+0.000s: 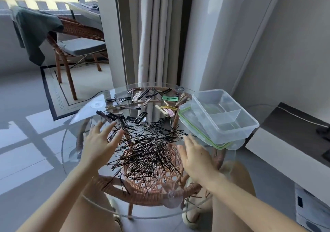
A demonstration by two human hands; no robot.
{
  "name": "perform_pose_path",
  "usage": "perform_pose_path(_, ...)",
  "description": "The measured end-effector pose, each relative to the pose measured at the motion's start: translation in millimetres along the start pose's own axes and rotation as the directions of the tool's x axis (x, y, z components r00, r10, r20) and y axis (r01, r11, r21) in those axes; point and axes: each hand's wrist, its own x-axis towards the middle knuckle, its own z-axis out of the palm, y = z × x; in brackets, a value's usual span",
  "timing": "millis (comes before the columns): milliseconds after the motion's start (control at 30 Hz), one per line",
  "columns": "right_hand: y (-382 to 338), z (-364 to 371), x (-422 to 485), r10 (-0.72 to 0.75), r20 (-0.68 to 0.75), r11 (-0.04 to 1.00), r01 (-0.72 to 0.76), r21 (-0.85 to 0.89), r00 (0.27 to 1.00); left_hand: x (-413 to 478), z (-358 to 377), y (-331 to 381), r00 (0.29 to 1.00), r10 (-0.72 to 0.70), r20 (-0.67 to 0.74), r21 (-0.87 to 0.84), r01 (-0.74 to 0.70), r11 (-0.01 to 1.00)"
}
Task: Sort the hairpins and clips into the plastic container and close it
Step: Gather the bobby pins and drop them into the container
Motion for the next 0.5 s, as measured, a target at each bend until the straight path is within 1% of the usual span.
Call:
perform_pose_path(67,-8,5,9,-0.017,0.067,1.000,0.016,0.011,0.998,10,3,-2,0.998,-0.014,0.054,0.025,0.012,1.000)
perform_pose_path(133,-18,9,17,-0.076,0.102,0.997,0.073,0.029,0.992,16,10,0,0.993,-0.022,0.118,0.045,0.017,0.999)
perform_pose_path(200,-26,11,24,-0.142,0.126,0.989,0.135,0.067,0.982,16,16,2,0.988,0.006,0.157,0.056,-0.015,0.998)
perform_pose_path(233,-29,11,26,-0.179,0.140,0.981,0.166,0.096,0.974,16,17,2,0.986,0.022,0.164,0.032,-0.028,0.999)
perform_pose_path(300,-34,8,30,-0.252,0.145,0.960,0.229,0.159,0.957,16,11,2,0.988,0.035,0.148,-0.081,-0.023,0.996)
perform_pose_path(367,-39,-3,39,-0.263,0.080,0.945,0.239,0.224,0.962,21,2,-1,0.996,0.029,0.086,-0.180,-0.013,0.984)
perform_pose_path(433,-43,-17,59,-0.227,-0.070,0.930,0.238,0.281,0.971,33,-6,-5,1.000,0.027,0.002,-0.171,-0.026,0.985)
perform_pose_path(500,-45,-28,89,-0.158,-0.211,0.936,0.214,0.278,0.965,51,-11,-10,0.999,0.007,-0.045,-0.143,-0.014,0.990)
